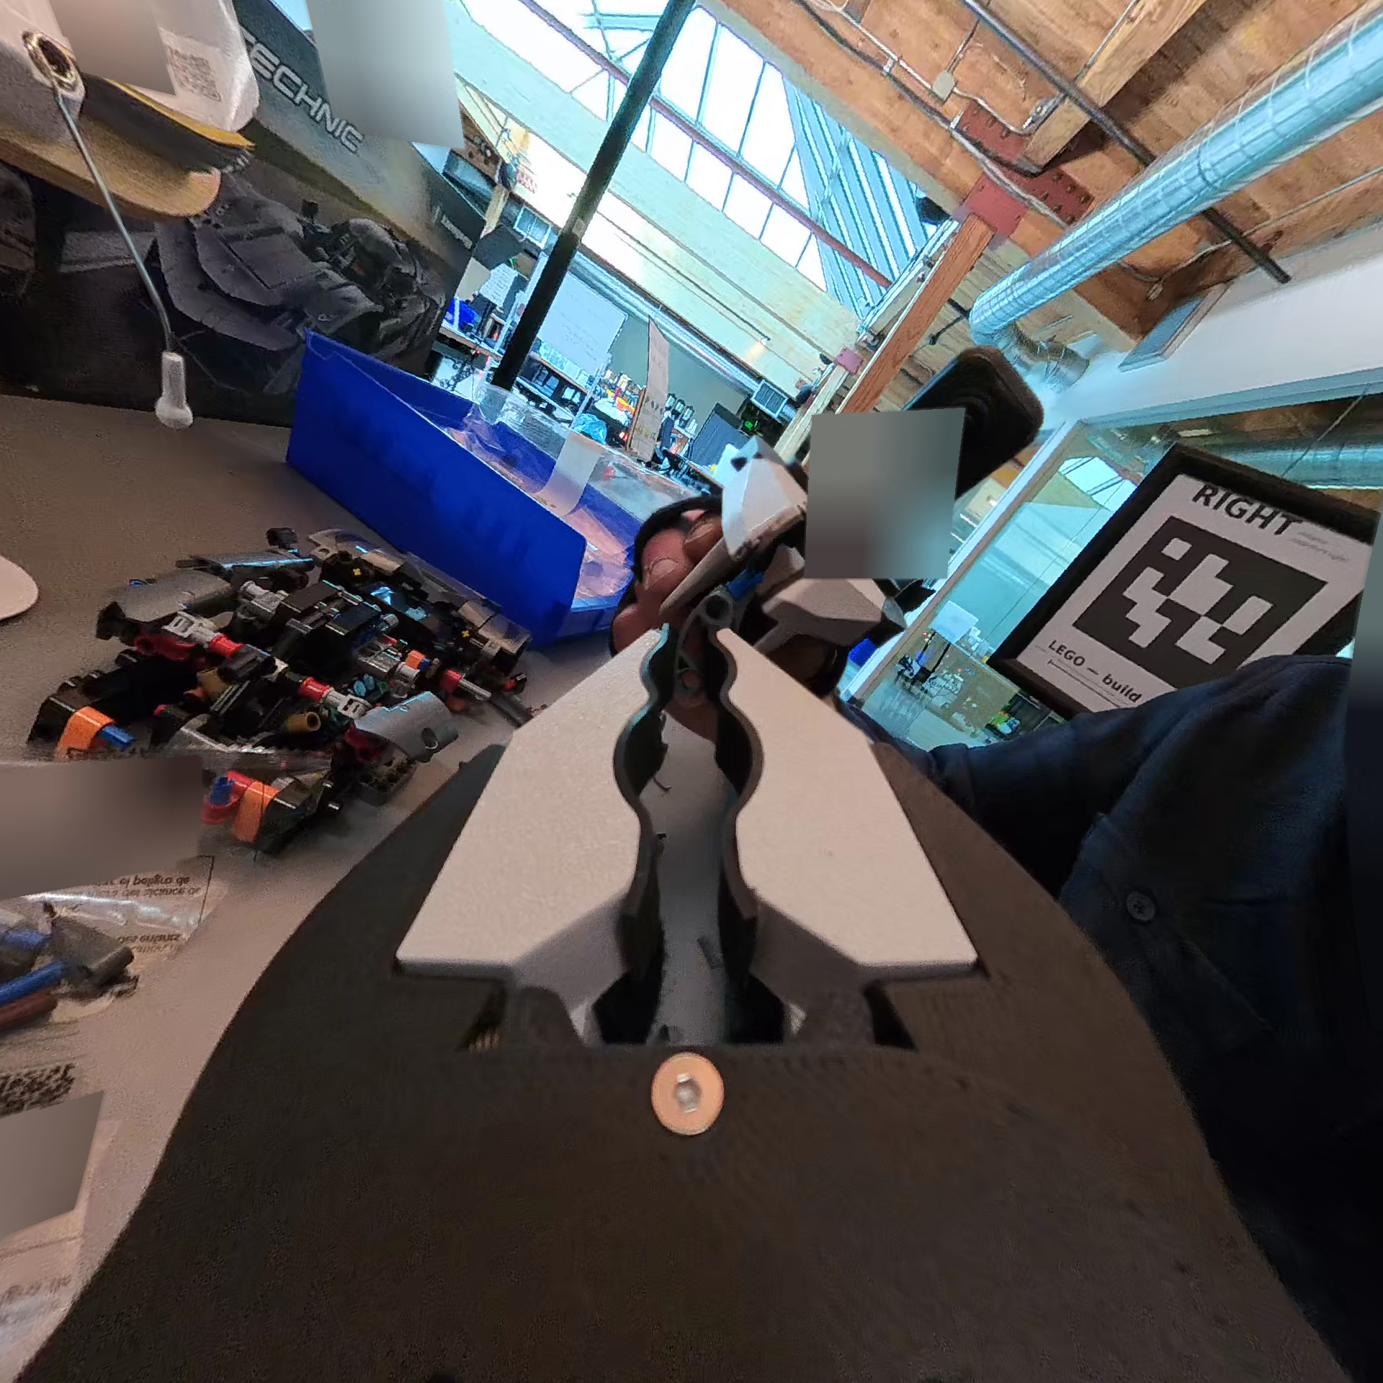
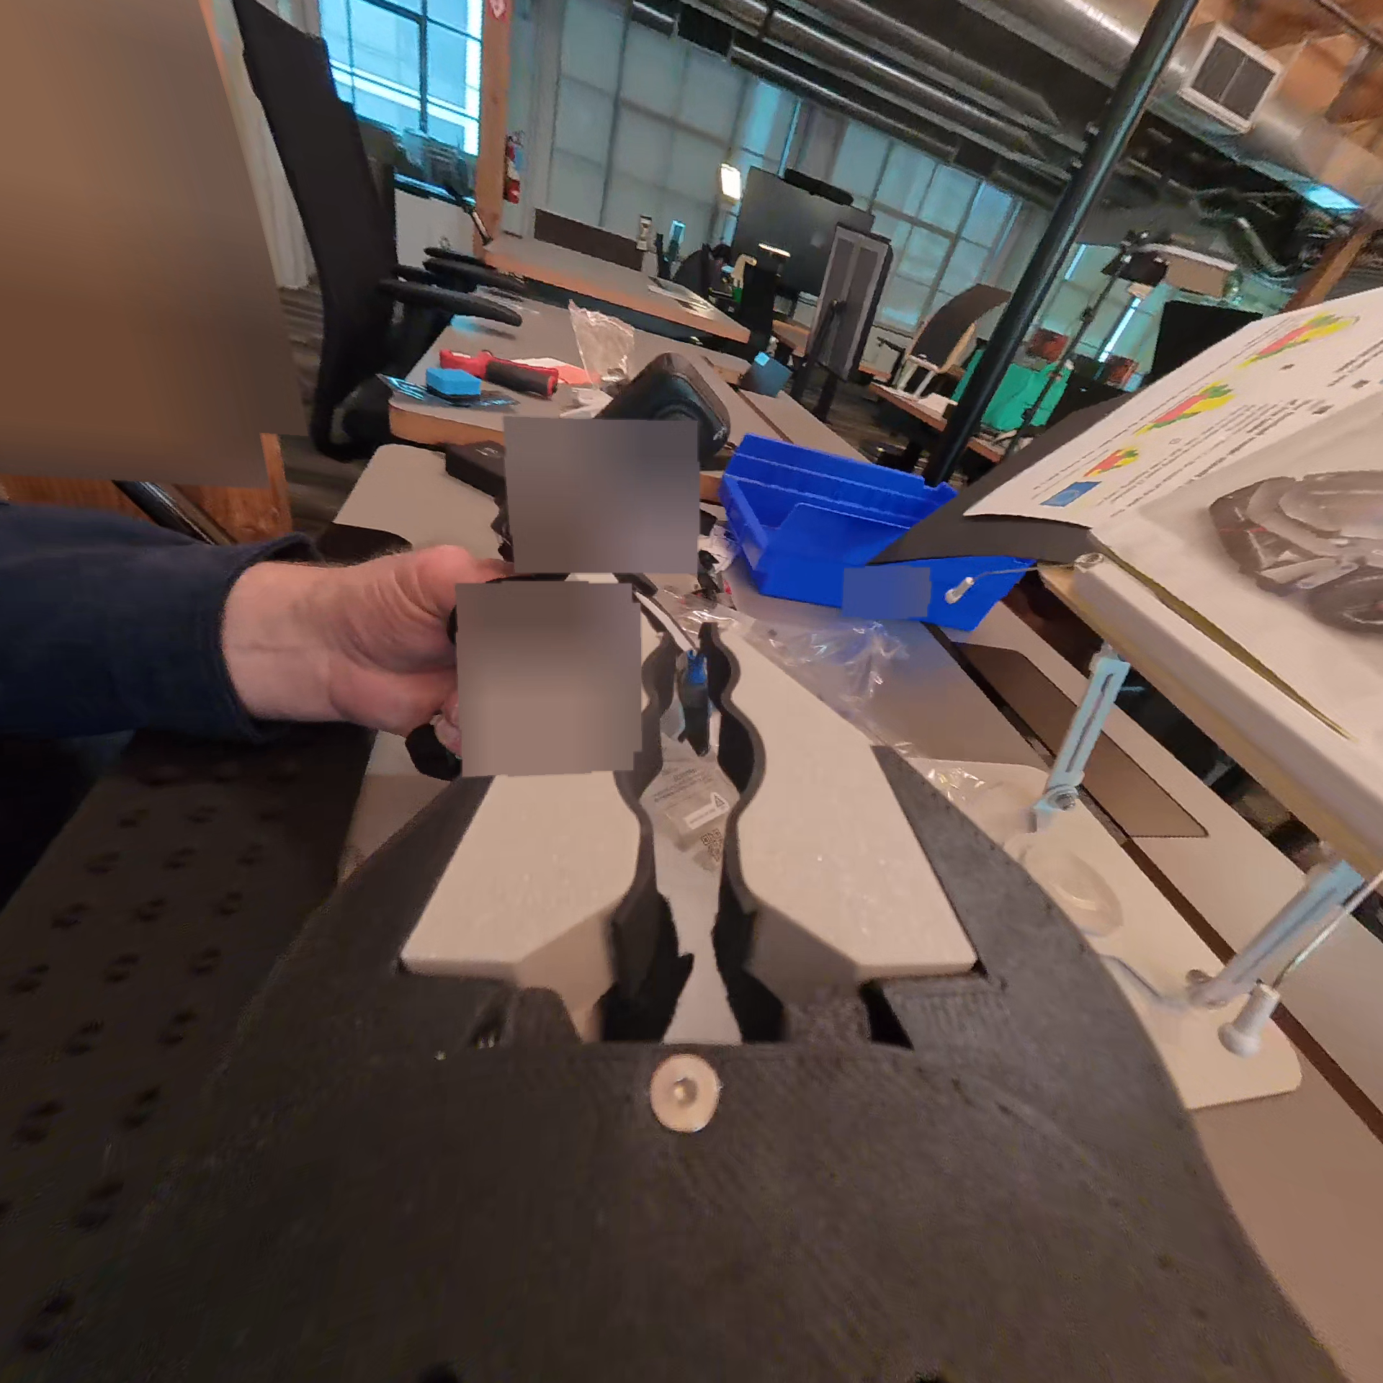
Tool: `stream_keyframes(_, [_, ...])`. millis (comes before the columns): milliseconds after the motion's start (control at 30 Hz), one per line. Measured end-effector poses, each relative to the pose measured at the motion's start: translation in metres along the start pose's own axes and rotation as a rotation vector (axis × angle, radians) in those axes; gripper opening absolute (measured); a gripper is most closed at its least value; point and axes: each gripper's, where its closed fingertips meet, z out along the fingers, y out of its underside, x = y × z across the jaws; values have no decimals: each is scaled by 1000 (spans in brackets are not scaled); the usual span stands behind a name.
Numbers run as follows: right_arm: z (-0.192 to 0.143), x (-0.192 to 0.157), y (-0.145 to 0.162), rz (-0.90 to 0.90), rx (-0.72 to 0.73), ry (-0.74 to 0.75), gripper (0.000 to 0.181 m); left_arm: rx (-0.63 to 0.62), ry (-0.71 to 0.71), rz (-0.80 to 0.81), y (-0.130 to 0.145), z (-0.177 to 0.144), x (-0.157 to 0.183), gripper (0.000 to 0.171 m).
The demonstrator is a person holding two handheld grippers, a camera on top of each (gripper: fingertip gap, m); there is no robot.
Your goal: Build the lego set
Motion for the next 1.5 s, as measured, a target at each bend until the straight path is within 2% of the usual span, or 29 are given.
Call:
stream_keyframes(200, [2, -3, 4, 89, -31, -47, 1, -6, 17, 30, 1, 2, 5, 4])
stream_keyframes(367, [-2, -3, -4, 231, 30, -114, 2, 24, -22, 140, -6, 5, 8, 10])
stream_keyframes(467, [-3, -4, -8, 299, 56, -163, 2, 20, -12, 198, -6, 6, 15, 5])
stream_keyframes(767, [1, -1, -10, 445, 156, -208, 3, 31, 1, 119, -8, 2, 12, 4])
stream_keyframes(900, [2, 1, -9, 438, 156, -190, 3, 37, 8, 87, -8, 2, 11, 4])
stream_keyframes(1000, [3, 1, -8, 281, 78, -95, 1, 36, 5, 78, -8, 2, 11, 4])
stream_keyframes(1167, [4, 3, -8, 311, 33, -89, 0, 54, -27, 66, -9, 2, 7, 4])
stream_keyframes(1400, [5, 12, -20, 490, 127, -127, 0, 145, -82, 98, -19, 3, 11, 4])
stream_keyframes(1433, [-1, 20, -30, 532, 196, -121, 0, 152, -85, 90, -20, 2, 11, 4])
stream_keyframes(1467, [-18, 37, -47, 590, 317, -104, 0, 97, -142, 97, -11, 2, 1, 4])
stream_keyframes(1500, [-37, 57, -55, 606, 374, -61, 0, 96, -152, 71, -6, 0, -2, 4])
